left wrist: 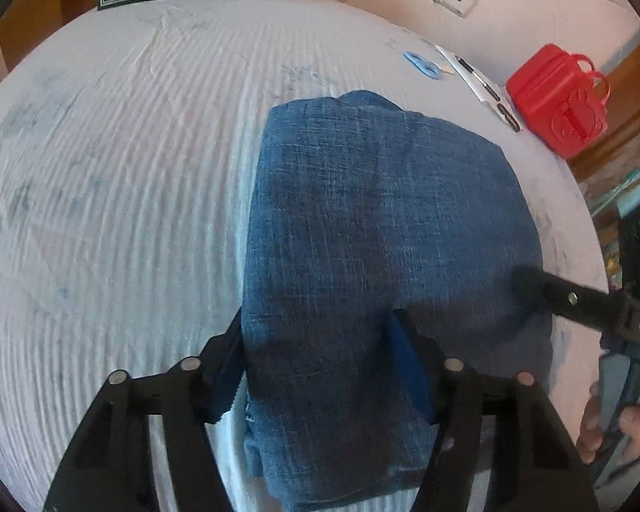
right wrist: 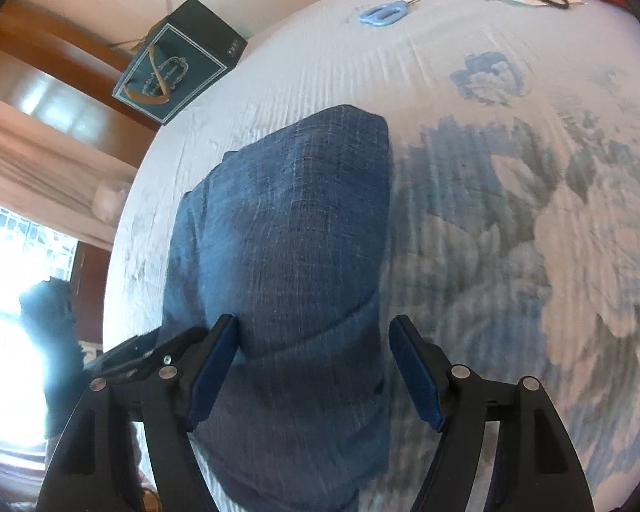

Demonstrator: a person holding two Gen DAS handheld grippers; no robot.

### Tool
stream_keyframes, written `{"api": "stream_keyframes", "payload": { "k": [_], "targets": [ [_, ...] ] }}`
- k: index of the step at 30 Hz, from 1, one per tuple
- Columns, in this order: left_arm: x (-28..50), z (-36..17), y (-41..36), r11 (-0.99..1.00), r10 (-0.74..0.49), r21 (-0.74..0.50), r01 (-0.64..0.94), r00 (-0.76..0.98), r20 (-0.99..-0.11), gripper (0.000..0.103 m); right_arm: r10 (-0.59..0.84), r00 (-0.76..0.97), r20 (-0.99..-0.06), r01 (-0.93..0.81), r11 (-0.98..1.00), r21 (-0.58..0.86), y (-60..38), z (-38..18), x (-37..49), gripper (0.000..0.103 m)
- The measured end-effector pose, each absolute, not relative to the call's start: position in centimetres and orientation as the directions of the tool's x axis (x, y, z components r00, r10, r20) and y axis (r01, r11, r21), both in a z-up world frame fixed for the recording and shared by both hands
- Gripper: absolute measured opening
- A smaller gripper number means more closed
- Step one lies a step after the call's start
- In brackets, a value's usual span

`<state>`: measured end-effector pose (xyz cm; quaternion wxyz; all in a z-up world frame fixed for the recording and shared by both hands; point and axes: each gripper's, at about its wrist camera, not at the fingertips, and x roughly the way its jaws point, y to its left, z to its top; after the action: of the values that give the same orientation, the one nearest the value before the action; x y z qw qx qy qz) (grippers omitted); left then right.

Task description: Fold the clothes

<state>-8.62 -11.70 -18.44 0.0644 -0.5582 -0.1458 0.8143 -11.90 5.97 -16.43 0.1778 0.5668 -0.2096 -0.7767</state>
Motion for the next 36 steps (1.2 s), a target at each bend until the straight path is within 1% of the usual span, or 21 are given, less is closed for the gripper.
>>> {"api": "stream_keyframes", "payload": {
  "k": [4,7,9,11,12,15,17,20,24,29,35,36],
  "targets": [
    [-8.6,-18.3,-11.0,-0.965,0.229,-0.26,0.035,-0.366,-0.902,0.06,-0.515,-0.273,-0.813,0.058,-0.852,0.521,5.5,-17.0,-12.4,0.073],
    [-8.7,-18.6,-10.8,-0.97,0.223,-0.244,0.009,-0.368,-0.903,0.06,-0.516,-0.256,-0.818,0.073,-0.854,0.516,5.1,-17.4,-12.7,0.073],
    [-9.0,-18.9,-11.0,-0.967,0.241,-0.255,-0.01,-0.364,-0.9,0.064,-0.516,-0.246,-0.821,0.083,-0.855,0.512,4.8,-17.7,-13.0,0.073],
    [-9.3,-18.9,-10.7,-0.97,0.236,-0.241,-0.032,-0.358,-0.903,0.065,-0.513,-0.235,-0.826,0.095,-0.858,0.505,4.5,-17.9,-13.2,0.073],
    [-9.3,-18.8,-10.7,-0.969,0.238,-0.245,-0.025,-0.35,-0.906,0.064,-0.499,-0.232,-0.835,0.108,-0.866,0.488,4.1,-17.8,-13.3,0.074],
    [-8.6,-18.3,-10.4,-0.97,0.233,-0.242,-0.016,-0.333,-0.914,0.053,-0.468,-0.207,-0.859,0.139,-0.883,0.448,2.8,-17.6,-12.9,0.074],
    [-7.7,-17.9,-10.0,-0.973,0.225,-0.23,-0.023,-0.327,-0.918,0.051,-0.466,-0.196,-0.863,0.145,-0.884,0.444,2.6,-17.6,-12.1,0.073],
    [-7.3,-18.4,-10.1,-0.968,0.245,-0.251,-0.023,-0.327,-0.913,0.051,-0.487,-0.197,-0.851,0.142,-0.873,0.466,3.0,-17.9,-11.3,0.073],
    [-7.8,-18.6,-10.5,-0.959,0.274,-0.281,-0.024,-0.327,-0.904,0.051,-0.458,-0.195,-0.867,0.153,-0.888,0.434,2.5,-17.7,-11.6,0.073],
    [-7.7,-18.4,-10.0,-0.966,0.249,-0.257,-0.015,-0.306,-0.919,0.05,-0.424,-0.192,-0.885,0.161,-0.903,0.397,2.0,-17.4,-11.7,0.072],
    [-7.6,-18.5,-10.0,-0.967,0.236,-0.256,0.017,-0.331,-0.914,0.051,-0.416,-0.198,-0.888,0.18,-0.906,0.384,2.0,-17.4,-11.8,0.072],
    [-7.3,-18.2,-10.0,-0.967,0.228,-0.254,0.032,-0.336,-0.914,0.048,-0.414,-0.2,-0.888,0.185,-0.906,0.38,2.0,-17.4,-11.8,0.072]
  ]
}}
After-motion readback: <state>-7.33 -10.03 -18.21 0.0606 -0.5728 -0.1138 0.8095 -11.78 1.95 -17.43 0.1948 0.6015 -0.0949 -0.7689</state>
